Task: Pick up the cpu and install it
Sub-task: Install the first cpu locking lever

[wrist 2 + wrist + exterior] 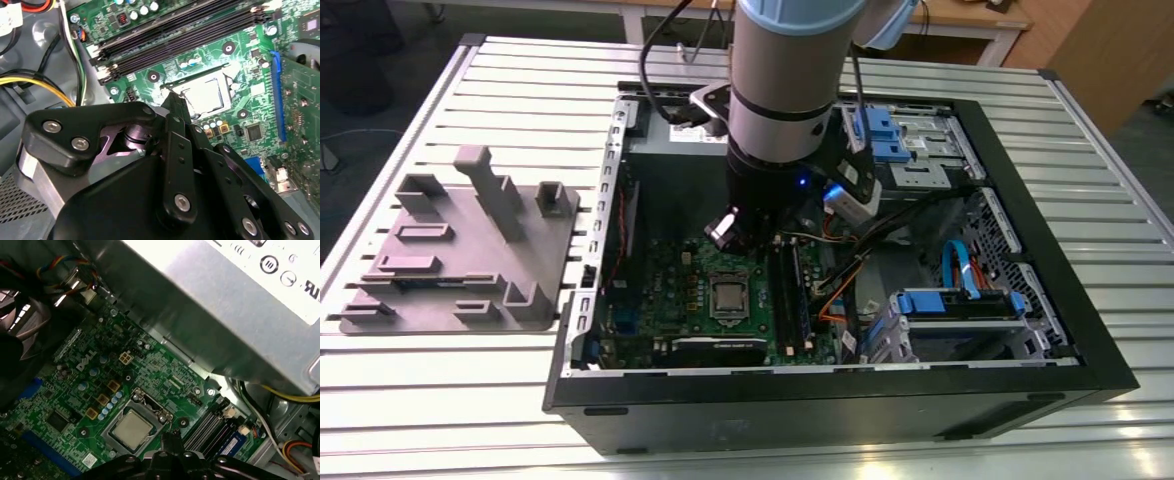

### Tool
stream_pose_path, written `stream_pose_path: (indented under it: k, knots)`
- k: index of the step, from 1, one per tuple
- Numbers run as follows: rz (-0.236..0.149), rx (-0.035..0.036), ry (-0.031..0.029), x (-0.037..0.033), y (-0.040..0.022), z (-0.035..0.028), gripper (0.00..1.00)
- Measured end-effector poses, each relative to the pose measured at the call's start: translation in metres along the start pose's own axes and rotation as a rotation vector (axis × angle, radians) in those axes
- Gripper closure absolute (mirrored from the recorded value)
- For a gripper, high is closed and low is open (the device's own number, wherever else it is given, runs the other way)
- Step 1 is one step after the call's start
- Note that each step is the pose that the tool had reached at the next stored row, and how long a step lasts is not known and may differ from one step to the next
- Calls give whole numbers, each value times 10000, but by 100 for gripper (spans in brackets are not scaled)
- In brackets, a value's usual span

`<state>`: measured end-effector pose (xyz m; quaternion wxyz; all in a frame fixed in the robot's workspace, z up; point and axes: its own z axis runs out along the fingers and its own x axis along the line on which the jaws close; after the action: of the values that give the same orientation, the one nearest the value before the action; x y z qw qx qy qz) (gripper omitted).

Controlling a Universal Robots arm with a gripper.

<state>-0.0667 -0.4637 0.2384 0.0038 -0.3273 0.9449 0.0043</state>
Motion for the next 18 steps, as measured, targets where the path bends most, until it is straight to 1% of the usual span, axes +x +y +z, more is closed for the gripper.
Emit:
stream_pose_path:
  k: [5, 11, 16, 18]
  knots:
    - [22, -1, -2, 3, -3, 2, 90]
    - [445, 4, -3, 20, -27, 11, 90]
    - [659, 6, -4, 52, -66, 16, 90]
    - [674, 6, -5, 52, -66, 16, 90]
